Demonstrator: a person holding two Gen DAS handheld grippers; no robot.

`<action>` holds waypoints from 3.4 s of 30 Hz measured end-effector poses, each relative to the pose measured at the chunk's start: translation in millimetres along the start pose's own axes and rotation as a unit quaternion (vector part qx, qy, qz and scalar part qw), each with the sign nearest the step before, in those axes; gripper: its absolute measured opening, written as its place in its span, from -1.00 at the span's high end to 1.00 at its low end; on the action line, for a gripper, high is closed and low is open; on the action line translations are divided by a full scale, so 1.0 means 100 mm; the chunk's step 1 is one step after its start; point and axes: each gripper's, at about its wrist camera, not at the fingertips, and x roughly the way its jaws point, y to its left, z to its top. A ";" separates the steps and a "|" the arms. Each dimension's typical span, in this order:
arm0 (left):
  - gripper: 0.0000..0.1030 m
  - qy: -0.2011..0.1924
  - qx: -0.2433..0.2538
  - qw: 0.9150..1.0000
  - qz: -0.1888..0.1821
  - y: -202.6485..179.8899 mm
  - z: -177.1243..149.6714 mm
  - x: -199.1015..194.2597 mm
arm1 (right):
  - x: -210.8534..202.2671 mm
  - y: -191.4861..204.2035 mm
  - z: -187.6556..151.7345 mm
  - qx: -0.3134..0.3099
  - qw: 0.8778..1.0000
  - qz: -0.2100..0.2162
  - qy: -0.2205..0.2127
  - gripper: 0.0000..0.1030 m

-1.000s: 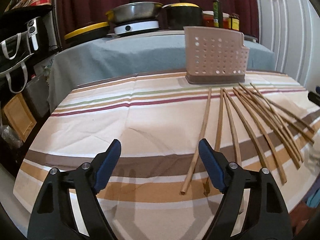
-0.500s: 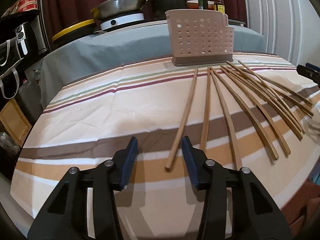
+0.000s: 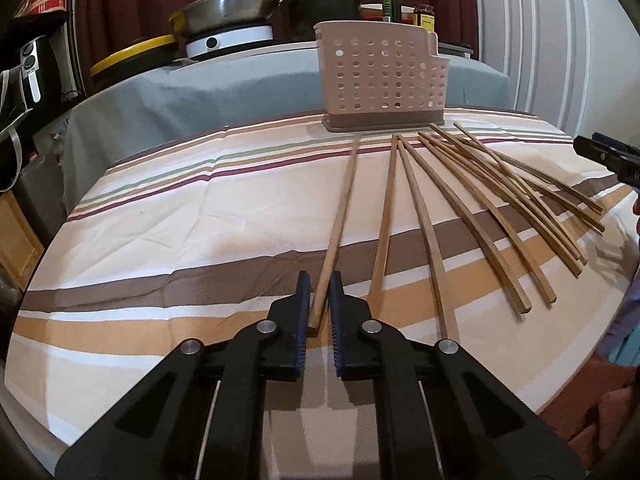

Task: Organize utensils
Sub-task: 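Close the left gripper on one wooden chopstick while the right gripper grasps another, then lift both chopsticks and lower them into the white caddy with both grippers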

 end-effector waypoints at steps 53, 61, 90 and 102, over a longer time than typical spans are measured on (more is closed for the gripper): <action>0.87 -0.088 -0.025 0.995 0.025 0.04 0.29 -0.66 | -0.55 -0.10 -0.09 -0.019 0.999 0.033 -0.031 0.87; 0.87 -0.134 -0.034 0.990 0.028 0.04 0.53 -1.02 | -0.81 -0.02 0.22 -0.020 0.997 0.027 -0.073 0.87; 0.87 -0.178 -0.074 0.981 0.028 0.24 1.39 -1.09 | -0.54 0.02 1.06 -0.018 0.992 0.032 -0.119 0.87; 0.87 -0.235 -0.080 0.968 -0.027 0.27 2.11 -1.09 | -0.54 0.05 1.65 -0.019 0.981 0.068 -0.183 0.87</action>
